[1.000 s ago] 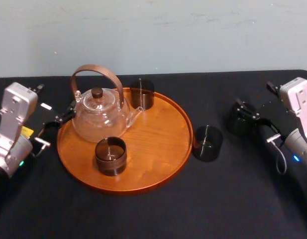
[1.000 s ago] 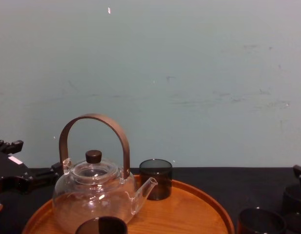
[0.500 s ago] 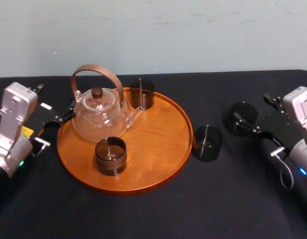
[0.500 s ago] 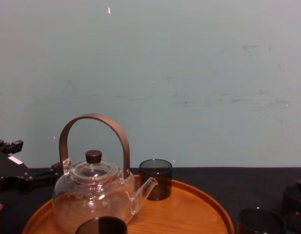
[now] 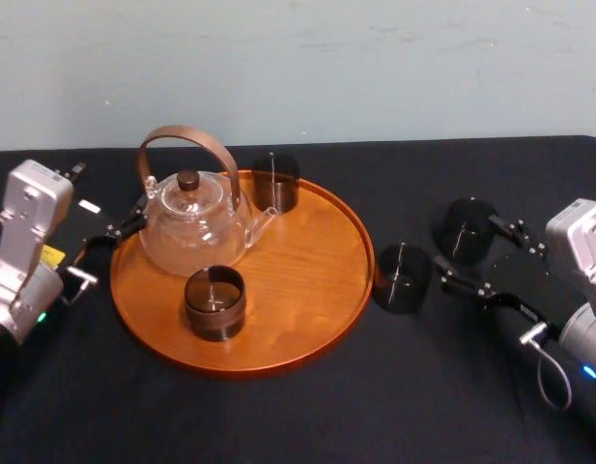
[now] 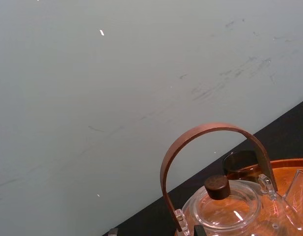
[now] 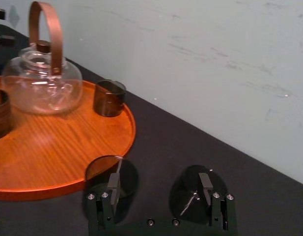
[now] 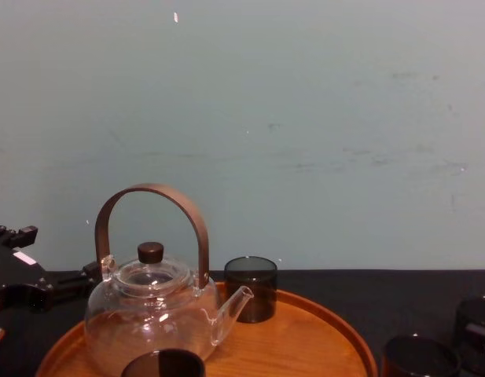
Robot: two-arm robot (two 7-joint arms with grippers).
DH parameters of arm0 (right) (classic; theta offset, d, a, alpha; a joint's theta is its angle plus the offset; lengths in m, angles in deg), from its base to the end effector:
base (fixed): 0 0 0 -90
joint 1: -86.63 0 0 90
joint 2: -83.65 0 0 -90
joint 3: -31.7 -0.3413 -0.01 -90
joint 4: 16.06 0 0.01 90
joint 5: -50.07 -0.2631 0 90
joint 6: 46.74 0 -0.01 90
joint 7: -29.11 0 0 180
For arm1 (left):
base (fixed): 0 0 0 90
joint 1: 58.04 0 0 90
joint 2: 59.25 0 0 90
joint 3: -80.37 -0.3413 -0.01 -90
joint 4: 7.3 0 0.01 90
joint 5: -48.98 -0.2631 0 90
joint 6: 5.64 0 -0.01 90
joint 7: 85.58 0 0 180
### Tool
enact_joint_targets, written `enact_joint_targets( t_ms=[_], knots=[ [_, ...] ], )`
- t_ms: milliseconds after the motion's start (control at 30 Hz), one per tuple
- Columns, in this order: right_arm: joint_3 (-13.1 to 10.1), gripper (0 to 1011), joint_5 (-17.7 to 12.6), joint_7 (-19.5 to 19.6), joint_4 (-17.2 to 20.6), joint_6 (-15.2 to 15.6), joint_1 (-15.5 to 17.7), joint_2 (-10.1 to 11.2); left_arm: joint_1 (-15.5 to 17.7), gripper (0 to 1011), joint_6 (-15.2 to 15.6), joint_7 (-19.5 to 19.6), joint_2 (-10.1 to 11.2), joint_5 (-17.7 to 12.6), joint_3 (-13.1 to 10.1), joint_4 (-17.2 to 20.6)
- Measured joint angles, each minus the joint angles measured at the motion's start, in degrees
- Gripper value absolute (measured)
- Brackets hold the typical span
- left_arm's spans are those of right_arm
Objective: Pick up the glass from the table and place it on the tray.
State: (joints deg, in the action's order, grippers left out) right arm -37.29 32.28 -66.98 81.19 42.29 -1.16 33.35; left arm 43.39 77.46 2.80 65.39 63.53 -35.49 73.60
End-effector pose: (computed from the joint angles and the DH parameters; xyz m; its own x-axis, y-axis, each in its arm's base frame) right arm 0.2513 -0.1244 -0.3181 0.4851 -0.8238 0.2933 0.8742 0.4501 -0.1820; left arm 0.3232 0.1239 -0.3349 0.2923 0.8803 0.3736 -0.9553 0.2873 0.0703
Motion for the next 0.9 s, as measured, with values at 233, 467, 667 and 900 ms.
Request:
enact_joint_targets(
  t_ms=[233,467,667,900],
  knots=[
    [-0.3,1002,-0.3,-1.9,1.3,0.6,1.7,-0.2,0.0,1001,0.0,0.0,0.0,0.0,0.0,0.0],
    [-0.7,1002,-0.6,-3.5,1.1,1.2,2.1,-1.0,0.0,1001,0.0,0.0,0.0,0.0,0.0,0.0],
    [-1.0,1000,-0.8,-5.0,0.7,1.8,2.2,-1.8,0.0,1001,0.0,0.0,0.0,0.0,0.0,0.0],
    [-1.3,1000,-0.6,-6.3,-0.5,2.9,2.0,-3.1,0.0,1001,0.0,0.0,0.0,0.0,0.0,0.0]
  ],
)
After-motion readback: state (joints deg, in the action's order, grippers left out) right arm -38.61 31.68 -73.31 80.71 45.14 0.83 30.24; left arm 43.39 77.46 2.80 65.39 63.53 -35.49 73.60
